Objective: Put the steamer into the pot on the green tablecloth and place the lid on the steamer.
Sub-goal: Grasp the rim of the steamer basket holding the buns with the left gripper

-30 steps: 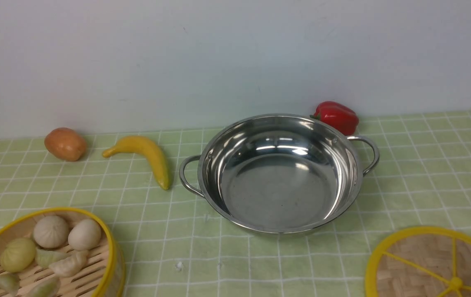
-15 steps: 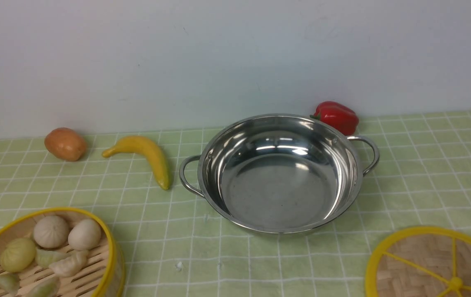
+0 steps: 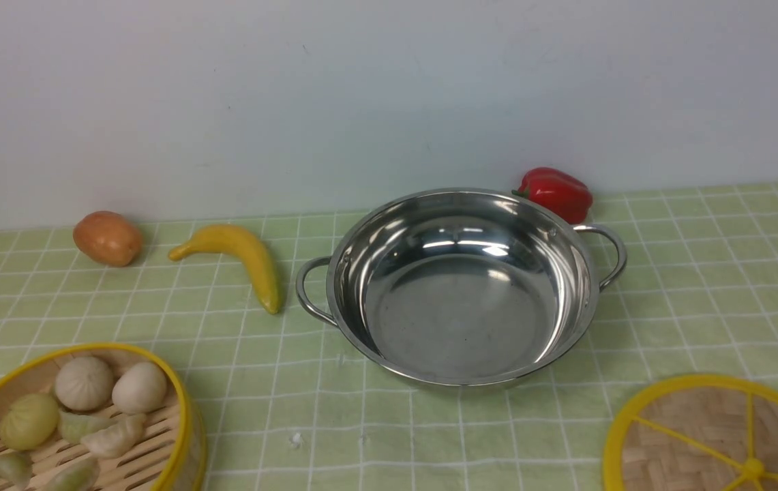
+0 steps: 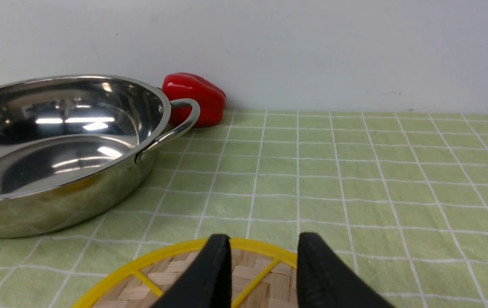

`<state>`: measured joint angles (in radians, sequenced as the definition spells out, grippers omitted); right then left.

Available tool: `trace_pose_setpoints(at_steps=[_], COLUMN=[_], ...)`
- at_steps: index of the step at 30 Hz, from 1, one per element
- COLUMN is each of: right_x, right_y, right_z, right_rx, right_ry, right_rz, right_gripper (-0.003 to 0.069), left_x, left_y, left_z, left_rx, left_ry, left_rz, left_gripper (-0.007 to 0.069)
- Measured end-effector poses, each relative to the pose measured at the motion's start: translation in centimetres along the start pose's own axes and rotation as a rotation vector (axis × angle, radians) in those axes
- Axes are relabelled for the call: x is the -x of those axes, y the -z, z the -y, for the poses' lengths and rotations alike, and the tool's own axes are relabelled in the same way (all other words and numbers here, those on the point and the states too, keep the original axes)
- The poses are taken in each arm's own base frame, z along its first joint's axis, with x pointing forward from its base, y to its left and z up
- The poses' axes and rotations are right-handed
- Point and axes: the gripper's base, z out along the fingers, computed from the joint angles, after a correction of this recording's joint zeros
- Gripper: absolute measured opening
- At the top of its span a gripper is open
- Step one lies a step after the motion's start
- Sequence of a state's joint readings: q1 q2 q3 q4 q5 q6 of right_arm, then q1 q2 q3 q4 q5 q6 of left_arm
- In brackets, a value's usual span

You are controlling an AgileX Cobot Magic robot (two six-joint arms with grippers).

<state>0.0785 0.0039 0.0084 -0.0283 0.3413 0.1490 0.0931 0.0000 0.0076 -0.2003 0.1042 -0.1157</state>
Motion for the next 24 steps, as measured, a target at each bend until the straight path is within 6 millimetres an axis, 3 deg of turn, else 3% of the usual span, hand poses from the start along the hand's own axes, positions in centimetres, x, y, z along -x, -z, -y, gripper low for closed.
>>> trace_pose_setpoints(at_steps=[3,7,10,11,13,15,18,21,24], right_x=[0.0,0.0,0.0,0.0,0.0,0.0,0.0,0.0,0.0], right_y=[0.0,0.0,0.0,0.0,0.0,0.0,0.0,0.0,0.0], right_z=[0.0,0.0,0.0,0.0,0.0,0.0,0.0,0.0,0.0], right_rx=[0.000,0.000,0.000,0.000,0.000,0.000,0.000,0.000,0.000], right_ry=[0.000,0.000,0.000,0.000,0.000,0.000,0.000,0.000,0.000], right_rz=[0.000,0.000,0.001,0.001,0.001,0.001,0.001,0.001,0.001], right_gripper=[0.0243,0.0243,0.0243,0.0243,0.0243,0.0243,0.0243,0.0243,0.0243], left_x=[0.9,1.7,3.9,5.5,6.3,8.5,9.7,9.9,9.1], left_y=[0.0,0.2,0.6,0.6,0.5,-0.1,-1.2,-3.2,-4.7], left_z=[0.1,0.5,1.6,2.4,2.8,3.9,4.5,4.7,4.4], left_rx=[-0.017,-0.031,-0.049,-0.052,-0.050,-0.041,-0.038,-0.080,-0.158], left_ry=[0.103,0.135,0.125,0.096,0.064,-0.058,-0.189,-0.352,-0.476], left_rz=[0.103,0.081,0.021,-0.033,-0.103,-0.314,-0.556,-0.855,-1.038], left_gripper=[0.0243,0.0243,0.0243,0.0243,0.0243,0.0243,0.0243,0.0243,0.0243])
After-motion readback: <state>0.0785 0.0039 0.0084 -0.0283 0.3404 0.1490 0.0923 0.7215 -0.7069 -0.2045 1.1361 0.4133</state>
